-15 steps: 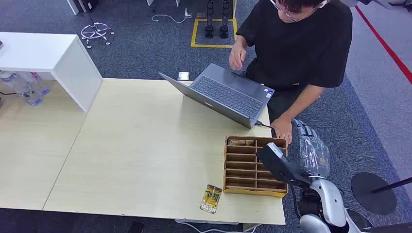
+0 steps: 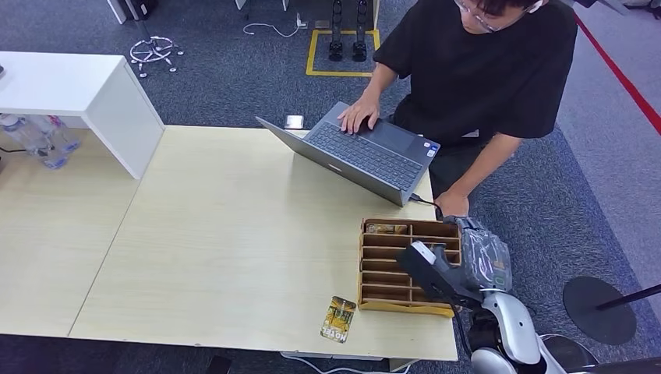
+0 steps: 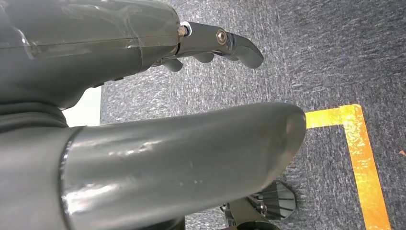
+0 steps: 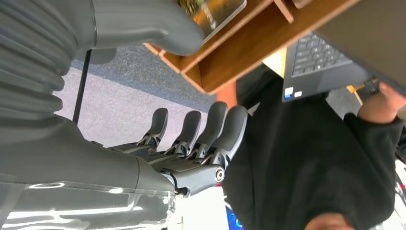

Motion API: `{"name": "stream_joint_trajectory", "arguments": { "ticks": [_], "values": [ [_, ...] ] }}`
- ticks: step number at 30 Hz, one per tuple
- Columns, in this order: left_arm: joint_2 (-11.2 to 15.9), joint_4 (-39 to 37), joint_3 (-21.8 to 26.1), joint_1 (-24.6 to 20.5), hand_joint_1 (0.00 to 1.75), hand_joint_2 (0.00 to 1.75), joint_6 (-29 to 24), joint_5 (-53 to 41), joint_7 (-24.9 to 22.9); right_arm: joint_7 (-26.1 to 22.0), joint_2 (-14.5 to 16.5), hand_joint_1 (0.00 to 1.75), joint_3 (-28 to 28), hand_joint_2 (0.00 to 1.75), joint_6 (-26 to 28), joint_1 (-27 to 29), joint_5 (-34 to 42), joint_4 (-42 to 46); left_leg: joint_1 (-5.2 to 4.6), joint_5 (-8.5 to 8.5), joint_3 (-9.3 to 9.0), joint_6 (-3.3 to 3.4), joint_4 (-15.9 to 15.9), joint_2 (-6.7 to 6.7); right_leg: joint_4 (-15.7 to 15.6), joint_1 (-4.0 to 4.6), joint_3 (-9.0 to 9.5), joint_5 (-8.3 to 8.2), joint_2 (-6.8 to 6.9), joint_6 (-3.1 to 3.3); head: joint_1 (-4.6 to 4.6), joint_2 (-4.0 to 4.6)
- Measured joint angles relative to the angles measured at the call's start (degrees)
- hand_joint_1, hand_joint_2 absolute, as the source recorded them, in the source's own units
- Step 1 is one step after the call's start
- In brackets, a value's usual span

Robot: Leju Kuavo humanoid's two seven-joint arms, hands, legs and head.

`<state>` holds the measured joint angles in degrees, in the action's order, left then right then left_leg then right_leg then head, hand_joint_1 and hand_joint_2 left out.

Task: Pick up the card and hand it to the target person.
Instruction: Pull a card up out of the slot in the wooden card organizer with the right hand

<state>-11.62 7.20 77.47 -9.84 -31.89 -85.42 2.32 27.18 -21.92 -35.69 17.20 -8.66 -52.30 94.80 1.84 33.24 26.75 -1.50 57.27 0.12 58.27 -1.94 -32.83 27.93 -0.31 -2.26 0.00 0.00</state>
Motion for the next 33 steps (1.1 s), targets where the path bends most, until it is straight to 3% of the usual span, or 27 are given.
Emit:
{"name": "stream_joint_trajectory", "arguments": {
  "ticks": [14,33],
  "values": [
    [-0.1,0.1,0.0,0.0,0.0,0.0,-0.1,-0.1,0.1,0.1,0.2,1.06,-0.8,1.75,-1.2,-0.6,0.0,-2.1,-0.01,-0.04,-0.01,0.04,0.0,0.02,-0.1,0.0,0.01,-0.04,0.02,0.05,0.0,0.0],
    [-0.1,0.1,0.3,0.0,0.0,0.0,-0.1,0.2,0.1,0.0,0.8,1.19,-1.0,1.75,-1.7,-1.8,-0.2,-1.8,-0.02,-0.04,0.03,0.04,0.0,0.01,0.0,-0.01,-0.04,-0.03,0.01,0.06,0.0,0.0]
  ]
}}
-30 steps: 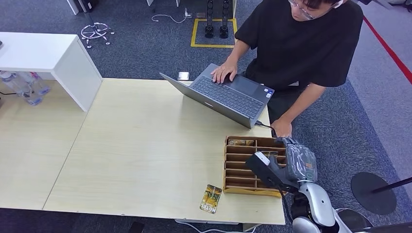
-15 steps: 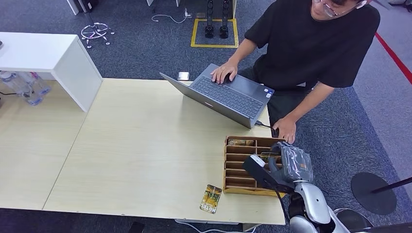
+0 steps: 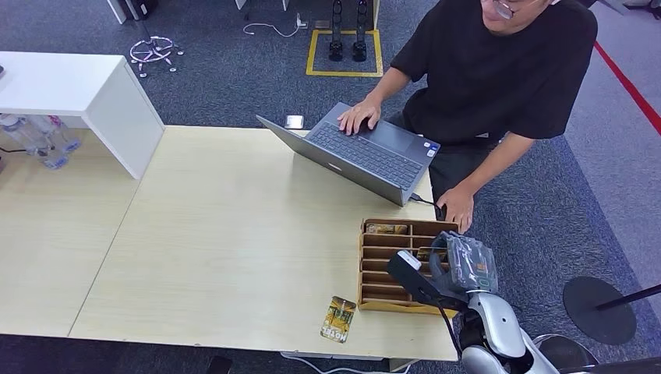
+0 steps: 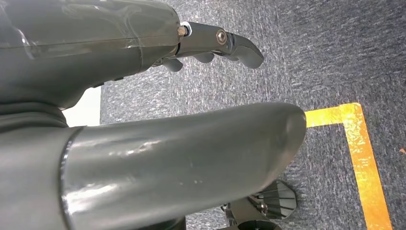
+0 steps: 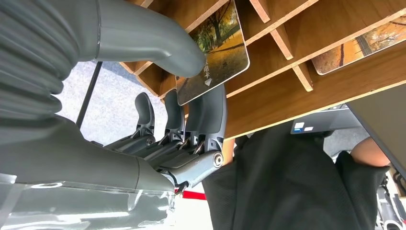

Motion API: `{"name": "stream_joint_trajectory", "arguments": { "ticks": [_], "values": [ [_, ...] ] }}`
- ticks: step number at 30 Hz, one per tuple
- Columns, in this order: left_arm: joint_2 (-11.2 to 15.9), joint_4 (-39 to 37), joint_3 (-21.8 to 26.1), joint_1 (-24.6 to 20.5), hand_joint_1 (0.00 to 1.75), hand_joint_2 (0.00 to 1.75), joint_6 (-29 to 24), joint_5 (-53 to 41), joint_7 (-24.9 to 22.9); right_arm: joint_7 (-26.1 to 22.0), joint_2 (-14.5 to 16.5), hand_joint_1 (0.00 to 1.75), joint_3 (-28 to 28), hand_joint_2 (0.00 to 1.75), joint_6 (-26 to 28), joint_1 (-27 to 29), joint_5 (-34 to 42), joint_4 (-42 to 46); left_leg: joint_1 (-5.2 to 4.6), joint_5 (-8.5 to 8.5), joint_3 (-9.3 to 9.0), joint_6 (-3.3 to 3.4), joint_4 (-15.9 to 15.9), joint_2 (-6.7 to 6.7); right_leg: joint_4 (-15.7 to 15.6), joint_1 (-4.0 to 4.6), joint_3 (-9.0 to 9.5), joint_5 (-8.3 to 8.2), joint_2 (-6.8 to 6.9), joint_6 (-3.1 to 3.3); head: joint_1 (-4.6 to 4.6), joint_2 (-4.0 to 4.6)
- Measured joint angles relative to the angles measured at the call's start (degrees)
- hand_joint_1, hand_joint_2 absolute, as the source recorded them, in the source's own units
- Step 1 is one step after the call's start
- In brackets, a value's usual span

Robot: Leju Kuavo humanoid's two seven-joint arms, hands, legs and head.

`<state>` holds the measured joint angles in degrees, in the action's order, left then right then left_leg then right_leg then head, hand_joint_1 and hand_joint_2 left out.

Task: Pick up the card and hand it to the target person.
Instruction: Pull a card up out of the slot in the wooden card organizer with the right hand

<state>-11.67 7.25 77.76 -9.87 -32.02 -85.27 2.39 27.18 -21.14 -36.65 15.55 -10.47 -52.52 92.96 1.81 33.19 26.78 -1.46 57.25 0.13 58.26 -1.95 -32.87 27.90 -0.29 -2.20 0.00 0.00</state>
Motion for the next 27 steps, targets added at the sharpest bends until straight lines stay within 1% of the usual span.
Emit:
{"name": "stream_joint_trajectory", "arguments": {
  "ticks": [6,13,19,22,27],
  "values": [
    [0.0,0.0,0.1,0.0,0.0,0.0,0.0,0.0,-0.1,-0.1,0.2,1.31,-0.4,1.75,-0.5,0.0,0.0,-0.8,0.0,0.12,0.04,-0.1,0.1,0.03,0.2,-0.03,-0.05,0.15,0.0,-0.12,0.0,0.0],
    [0.0,0.0,0.3,0.0,0.0,0.0,-0.1,0.1,-0.2,-0.4,0.2,1.47,-0.4,1.75,-0.6,-0.4,-0.2,-0.6,0.0,0.07,0.02,-0.06,0.1,0.03,0.1,-0.02,-0.03,0.08,0.0,-0.08,0.0,0.0],
    [0.0,0.0,0.5,0.0,0.0,0.0,-0.2,0.3,-0.2,-0.6,-0.8,1.58,-0.2,1.75,-1.0,-0.9,-0.9,2.7,-0.01,0.07,0.04,-0.05,0.1,0.02,0.1,-0.02,-0.06,0.08,0.0,-0.07,0.0,0.0],
    [0.0,0.0,0.5,0.0,0.0,0.0,-0.2,0.4,-0.3,-0.1,-1.5,1.59,0.2,1.75,-2.0,-1.1,-1.5,5.6,-0.02,0.06,0.08,-0.02,0.1,0.0,0.1,-0.03,-0.1,0.07,-0.01,-0.04,0.0,0.0],
    [0.0,0.0,0.6,0.0,0.0,0.0,-0.2,0.4,-0.3,0.1,-1.6,1.59,0.3,1.75,-2.2,-1.1,-1.6,5.9,-0.02,0.02,0.06,0.02,0.1,0.04,0.1,-0.01,-0.05,0.03,0.03,0.0,0.0,0.0]
  ]
}}
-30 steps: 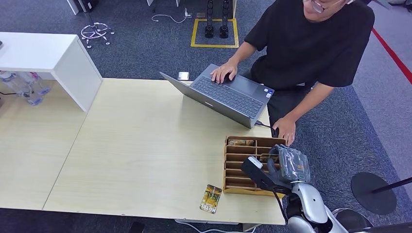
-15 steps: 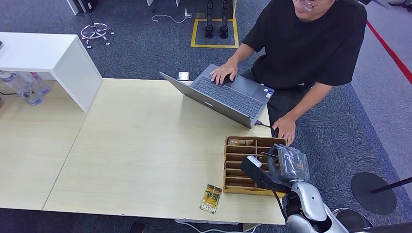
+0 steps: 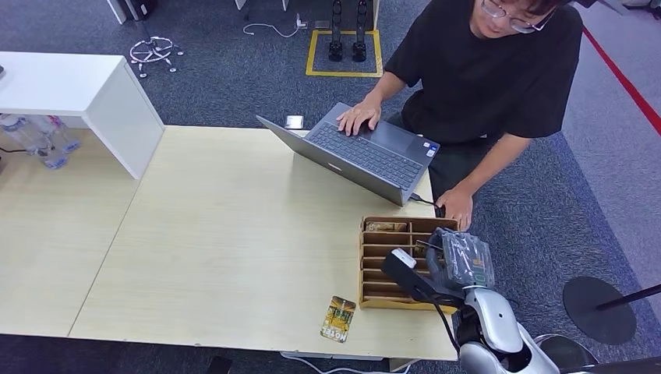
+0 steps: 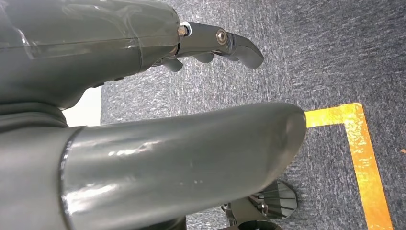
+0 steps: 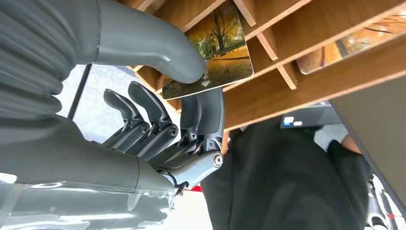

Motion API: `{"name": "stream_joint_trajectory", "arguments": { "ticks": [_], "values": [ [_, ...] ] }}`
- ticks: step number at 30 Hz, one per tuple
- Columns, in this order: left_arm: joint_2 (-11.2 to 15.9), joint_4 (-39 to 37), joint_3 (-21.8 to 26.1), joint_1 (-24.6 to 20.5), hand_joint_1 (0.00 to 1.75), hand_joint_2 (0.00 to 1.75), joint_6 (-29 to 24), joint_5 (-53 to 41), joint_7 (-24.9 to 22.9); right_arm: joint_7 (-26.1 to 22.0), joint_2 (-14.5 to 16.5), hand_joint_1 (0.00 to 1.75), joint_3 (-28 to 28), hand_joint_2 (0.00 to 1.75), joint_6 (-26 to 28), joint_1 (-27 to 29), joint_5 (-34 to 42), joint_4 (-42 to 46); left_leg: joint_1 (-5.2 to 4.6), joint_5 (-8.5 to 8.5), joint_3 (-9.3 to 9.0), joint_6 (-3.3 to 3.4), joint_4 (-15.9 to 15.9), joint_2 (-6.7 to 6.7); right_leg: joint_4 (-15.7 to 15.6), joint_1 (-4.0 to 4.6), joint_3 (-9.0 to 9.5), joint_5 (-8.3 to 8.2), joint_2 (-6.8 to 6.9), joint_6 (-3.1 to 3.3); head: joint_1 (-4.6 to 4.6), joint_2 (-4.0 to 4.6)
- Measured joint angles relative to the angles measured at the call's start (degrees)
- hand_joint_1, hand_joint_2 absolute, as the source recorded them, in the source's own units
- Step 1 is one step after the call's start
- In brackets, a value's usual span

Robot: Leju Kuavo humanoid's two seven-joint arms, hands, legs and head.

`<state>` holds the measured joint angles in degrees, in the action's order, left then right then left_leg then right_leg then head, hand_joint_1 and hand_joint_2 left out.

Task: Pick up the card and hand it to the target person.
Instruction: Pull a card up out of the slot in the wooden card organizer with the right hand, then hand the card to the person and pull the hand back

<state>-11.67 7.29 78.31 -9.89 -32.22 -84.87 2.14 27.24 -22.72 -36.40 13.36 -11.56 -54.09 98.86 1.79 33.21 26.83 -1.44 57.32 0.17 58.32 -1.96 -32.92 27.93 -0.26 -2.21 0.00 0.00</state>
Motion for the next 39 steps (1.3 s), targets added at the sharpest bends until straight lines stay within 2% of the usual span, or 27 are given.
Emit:
{"name": "stream_joint_trajectory", "arguments": {
  "ticks": [3,6,11,14,19,24,28,31,36,39],
  "values": [
    [0.0,0.1,0.1,0.0,0.0,0.0,0.0,0.2,-0.2,0.0,-0.5,1.61,0.2,1.75,-0.5,-0.3,0.0,2.1,0.0,-0.02,-0.03,0.02,0.0,0.0,-0.1,0.01,0.03,-0.02,0.01,0.02,0.0,0.0],
    [-0.1,0.1,0.4,0.0,0.0,0.0,-0.3,0.7,-0.3,1.0,-2.1,1.66,0.8,1.75,-3.5,-1.3,-0.1,9.1,-0.02,0.07,0.04,-0.04,0.1,-0.01,0.1,-0.03,-0.07,0.08,-0.02,-0.04,0.0,0.0],
    [-0.1,0.1,0.6,0.0,0.0,0.0,-0.6,1.6,-0.5,2.7,-4.0,1.6,3.0,1.75,-8.0,-2.5,1.2,18.0,-0.05,0.07,0.16,0.02,0.2,-0.02,0.2,-0.05,-0.2,0.08,-0.01,0.01,0.0,0.0],
    [-0.2,0.1,0.7,0.0,0.0,0.0,-0.7,2.0,-0.5,3.1,-4.5,1.57,5.4,1.75,-7.3,-2.6,3.0,19.9,-0.04,0.09,0.14,-0.03,0.2,0.05,0.2,-0.06,-0.17,0.12,0.04,-0.05,0.0,0.0],
    [-0.2,0.1,0.5,-0.1,0.0,0.0,-0.6,2.0,0.0,3.9,-5.8,1.62,11.3,1.75,-4.0,-1.8,1.8,21.1,-0.04,0.12,0.07,-0.07,0.2,0.12,0.2,-0.07,-0.12,0.17,0.1,-0.13,0.0,0.0],
    [-0.2,0.0,-0.8,0.0,0.0,0.0,0.2,0.7,0.0,3.1,-5.3,1.54,18.3,1.75,0.4,-0.4,1.4,16.5,-0.01,0.09,-0.04,-0.06,0.2,0.16,0.1,-0.04,-0.02,0.14,0.13,-0.11,0.0,0.0],
    [-0.1,-0.1,-2.1,0.1,0.0,0.0,0.9,-0.6,0.3,0.2,-2.9,1.59,23.0,1.75,9.4,0.9,-2.8,8.8,0.01,0.02,-0.11,-0.05,0.1,0.14,0.0,0.0,0.05,0.05,0.11,-0.07,0.0,0.0],
    [0.0,-0.1,-2.7,0.1,0.0,0.0,1.2,-1.4,0.5,-1.4,-1.9,1.6,25.4,1.75,13.5,2.1,-5.0,4.2,0.05,0.01,-0.13,-0.06,0.0,0.12,-0.1,0.03,0.13,0.03,0.1,-0.08,0.0,0.0],
    [0.1,-0.2,-3.5,0.1,0.0,0.0,1.7,-2.8,0.7,-2.7,-1.2,1.44,26.8,1.75,15.5,3.1,-7.2,-2.6,0.05,-0.06,-0.14,0.0,-0.1,0.11,-0.2,0.05,0.22,-0.06,0.1,-0.04,0.0,0.0],
    [0.1,-0.2,-3.7,0.2,0.0,0.0,1.7,-3.3,0.7,-3.3,-0.6,1.44,26.1,1.75,15.6,2.9,-6.9,-5.3,0.05,-0.1,-0.17,0.03,-0.2,0.06,-0.3,0.06,0.24,-0.11,0.06,0.0,0.0,0.0]
  ]
}}
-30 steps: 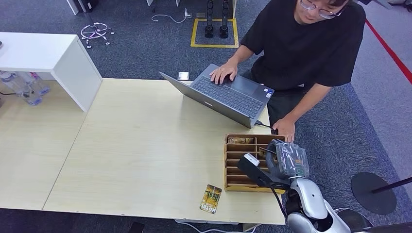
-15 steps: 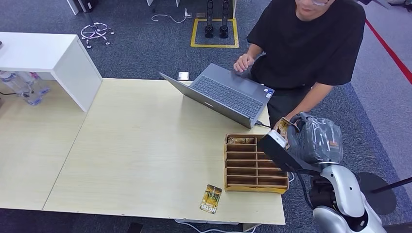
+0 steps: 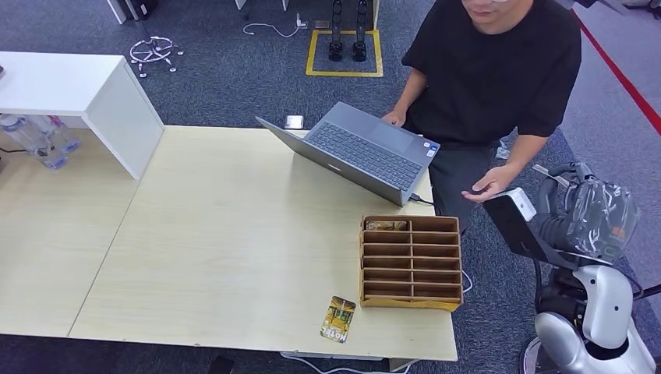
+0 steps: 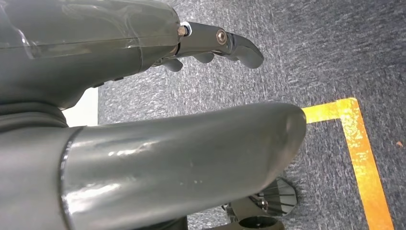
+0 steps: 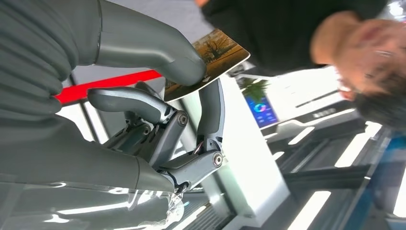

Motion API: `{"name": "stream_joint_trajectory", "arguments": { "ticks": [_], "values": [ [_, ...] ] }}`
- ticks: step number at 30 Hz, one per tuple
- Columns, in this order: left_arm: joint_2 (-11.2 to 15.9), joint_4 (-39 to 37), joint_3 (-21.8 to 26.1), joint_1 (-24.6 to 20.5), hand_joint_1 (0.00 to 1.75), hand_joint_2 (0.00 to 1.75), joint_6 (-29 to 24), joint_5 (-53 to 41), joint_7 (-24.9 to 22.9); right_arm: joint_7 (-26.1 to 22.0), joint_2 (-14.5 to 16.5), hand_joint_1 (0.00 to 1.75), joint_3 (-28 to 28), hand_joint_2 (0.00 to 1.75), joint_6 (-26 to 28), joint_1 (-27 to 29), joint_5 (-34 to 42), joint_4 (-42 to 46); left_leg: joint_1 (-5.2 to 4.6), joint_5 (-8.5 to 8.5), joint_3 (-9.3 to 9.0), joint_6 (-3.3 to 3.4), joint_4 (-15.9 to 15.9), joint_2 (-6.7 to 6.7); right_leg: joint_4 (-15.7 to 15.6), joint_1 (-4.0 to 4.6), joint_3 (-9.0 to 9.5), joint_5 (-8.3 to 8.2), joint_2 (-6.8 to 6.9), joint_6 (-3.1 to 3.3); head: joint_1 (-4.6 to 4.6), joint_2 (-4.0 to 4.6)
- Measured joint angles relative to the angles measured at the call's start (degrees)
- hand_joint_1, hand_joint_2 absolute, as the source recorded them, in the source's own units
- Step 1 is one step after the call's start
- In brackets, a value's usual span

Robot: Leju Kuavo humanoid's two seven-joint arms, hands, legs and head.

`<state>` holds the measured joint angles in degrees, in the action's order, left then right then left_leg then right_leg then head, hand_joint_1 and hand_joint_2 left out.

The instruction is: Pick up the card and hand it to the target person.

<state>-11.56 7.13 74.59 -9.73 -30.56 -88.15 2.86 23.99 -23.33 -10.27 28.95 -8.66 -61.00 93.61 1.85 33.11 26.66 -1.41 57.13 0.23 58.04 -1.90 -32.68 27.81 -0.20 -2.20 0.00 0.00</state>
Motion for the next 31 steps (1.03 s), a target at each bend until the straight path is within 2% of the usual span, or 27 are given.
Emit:
{"name": "stream_joint_trajectory", "arguments": {
  "ticks": [12,18,22,25,29,31],
  "values": [
    [0.0,0.0,-0.5,0.0,0.0,0.0,0.2,-0.8,0.7,-2.3,2.6,1.44,-5.4,1.75,0.1,-1.8,5.5,-5.8,0.0,0.07,0.0,-0.07,0.0,-0.17,0.1,-0.01,-0.1,0.05,-0.18,-0.01,0.0,0.0],
    [0.0,0.0,-0.5,0.1,0.0,0.0,0.3,-0.9,0.6,-2.5,2.4,1.43,-6.3,1.75,0.3,-1.2,5.6,-6.9,0.0,0.17,0.05,-0.14,0.2,-0.12,0.3,-0.04,-0.14,0.17,-0.14,-0.09,0.0,0.0],
    [0.1,0.0,-0.4,0.1,0.0,0.0,0.3,-1.0,0.5,-2.3,1.7,1.37,-6.7,1.75,-0.1,-0.8,5.3,-7.2,-0.01,0.06,0.01,-0.06,0.0,-0.12,0.1,-0.02,-0.09,0.06,-0.11,0.01,0.0,0.0],
    [0.1,0.0,-0.4,0.1,0.0,0.0,0.4,-1.1,0.5,-2.0,1.4,1.14,-6.8,1.75,-0.5,-0.5,5.2,-7.2,-0.01,0.03,0.02,-0.03,0.0,-0.1,0.1,-0.01,-0.09,0.03,-0.09,0.04,0.0,0.0],
    [0.0,0.0,-0.5,0.1,0.0,0.0,0.4,-1.4,0.6,-0.8,0.7,0.02,-7.2,1.75,-2.4,-0.3,5.1,-7.4,-0.02,0.09,0.07,-0.06,0.1,-0.05,0.2,-0.03,-0.13,0.11,-0.05,-0.02,0.0,0.0],
    [0.0,0.0,-0.5,0.1,0.0,0.0,0.3,-1.5,0.6,-0.3,0.4,0.0,-7.4,1.75,-3.2,-0.2,5.1,-7.5,-0.02,0.11,0.08,-0.06,0.1,-0.04,0.2,-0.04,-0.15,0.12,-0.05,-0.04,0.0,0.0]
  ]
}}
